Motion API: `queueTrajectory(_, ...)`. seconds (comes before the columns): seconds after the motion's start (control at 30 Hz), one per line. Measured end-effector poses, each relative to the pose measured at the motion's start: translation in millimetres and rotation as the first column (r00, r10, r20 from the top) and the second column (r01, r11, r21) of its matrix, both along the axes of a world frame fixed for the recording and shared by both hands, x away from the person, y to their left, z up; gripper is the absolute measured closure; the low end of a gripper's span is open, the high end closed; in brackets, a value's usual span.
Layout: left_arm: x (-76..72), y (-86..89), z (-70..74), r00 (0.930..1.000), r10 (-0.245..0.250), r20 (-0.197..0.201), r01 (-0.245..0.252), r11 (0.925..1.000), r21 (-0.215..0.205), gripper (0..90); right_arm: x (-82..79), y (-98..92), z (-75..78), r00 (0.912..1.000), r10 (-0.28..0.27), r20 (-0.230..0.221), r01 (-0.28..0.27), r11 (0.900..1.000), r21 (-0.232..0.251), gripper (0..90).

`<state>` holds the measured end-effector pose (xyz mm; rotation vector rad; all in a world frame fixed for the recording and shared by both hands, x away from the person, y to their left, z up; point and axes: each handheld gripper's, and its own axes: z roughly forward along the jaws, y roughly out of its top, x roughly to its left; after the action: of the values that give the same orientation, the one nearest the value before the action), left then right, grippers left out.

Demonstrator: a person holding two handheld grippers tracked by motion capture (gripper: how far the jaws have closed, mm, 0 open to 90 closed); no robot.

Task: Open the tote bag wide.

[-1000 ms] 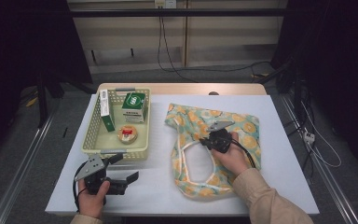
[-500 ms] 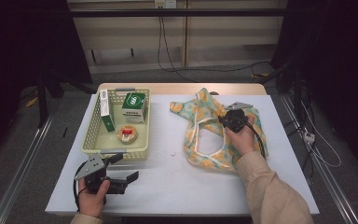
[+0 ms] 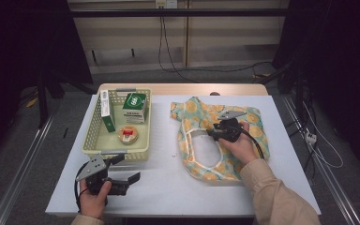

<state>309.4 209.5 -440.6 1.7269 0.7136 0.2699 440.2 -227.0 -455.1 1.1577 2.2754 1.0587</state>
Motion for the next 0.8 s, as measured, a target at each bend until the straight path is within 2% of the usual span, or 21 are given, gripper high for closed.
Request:
queueTrajectory(0.07, 0.4, 0.5, -0.9, 1.0000, 0.004, -0.005, -0.004, 1.0000, -0.002, 4.5, -1.1, 2.1, -6.9, 0.9999, 0.004, -0.012, -0.005, 0.997, -0.081, 47.3)
queueTrajectory(0.2, 1.1, 0.4, -1.4, 1.0000, 0.001, -0.007, -0.001, 1.0000, 0.000, 4.5, 1.7, -0.7, -8.8, 0.9998, -0.001, -0.019, 0.000, 0.998, -0.056, 48.5)
queueTrajectory(0.23, 1.0, -0.1, -1.2, 1.0000, 0.000, -0.006, 0.000, 1.0000, -0.003, 4.5, 2.9, -1.8, -9.4, 0.9996, 0.007, -0.028, -0.008, 0.999, -0.041, 53.2)
queueTrajectory(0.27, 0.7, -0.4, -1.0, 1.0000, -0.001, -0.006, 0.001, 1.0000, -0.003, 4.5, 4.0, -2.6, -9.6, 0.9995, 0.008, -0.031, -0.009, 1.000, -0.026, 61.8)
queueTrajectory(0.3, 0.5, -0.5, -0.8, 1.0000, -0.002, -0.005, 0.002, 1.0000, -0.002, 4.5, 6.5, -3.3, -9.4, 0.9993, 0.011, -0.034, -0.011, 1.000, -0.017, 74.1)
queueTrajectory(0.37, 0.3, -0.5, -0.6, 1.0000, -0.004, -0.004, 0.004, 1.0000, -0.001, 4.5, 7.8, -3.1, -9.2, 0.9991, 0.006, -0.042, -0.006, 1.000, -0.011, 76.2)
queueTrajectory(0.4, 0.2, -0.5, -0.6, 1.0000, -0.004, -0.004, 0.004, 1.0000, -0.002, 4.5, 9.5, -1.7, -8.1, 0.9992, -0.008, -0.040, 0.007, 1.000, -0.028, 88.4)
queueTrajectory(0.43, 0.2, -0.5, -0.6, 1.0000, -0.004, -0.005, 0.004, 1.0000, -0.003, 4.5, 10.3, -0.8, -8.0, 0.9993, -0.018, -0.033, 0.017, 0.999, -0.044, 89.2)
queueTrajectory(0.63, 0.5, 0.7, 0.0, 1.0000, -0.005, -0.001, 0.005, 1.0000, -0.005, 4.5, 13.4, -1.0, -8.1, 0.9982, -0.054, -0.026, 0.053, 0.998, -0.038, 90.0)
queueTrajectory(0.67, 0.5, 0.3, -0.2, 1.0000, -0.006, -0.005, 0.006, 1.0000, -0.007, 4.5, 17.9, -4.3, -8.2, 0.9955, -0.094, -0.014, 0.093, 0.995, -0.028, 90.0)
queueTrajectory(0.7, 0.6, 0.0, -0.3, 1.0000, -0.007, -0.006, 0.007, 1.0000, -0.006, 4.5, 17.9, -4.3, -8.2, 0.9955, -0.094, -0.014, 0.093, 0.995, -0.028, 90.0)
queueTrajectory(0.73, 0.9, -0.4, -0.5, 1.0000, -0.006, -0.007, 0.006, 1.0000, -0.007, 4.5, 26.2, -10.2, -5.2, 0.9904, -0.138, -0.001, 0.138, 0.990, -0.015, 90.0)
queueTrajectory(0.77, 1.2, -0.5, -0.6, 0.9999, -0.007, -0.008, 0.007, 1.0000, -0.006, 4.5, 26.2, -10.2, -5.2, 0.9904, -0.138, -0.001, 0.138, 0.990, -0.015, 90.0)
queueTrajectory(0.8, 1.5, -0.2, -0.4, 1.0000, -0.008, -0.005, 0.008, 1.0000, -0.001, 4.5, 30.5, -13.6, -3.1, 0.9863, -0.165, 0.002, 0.165, 0.986, -0.013, 90.0)
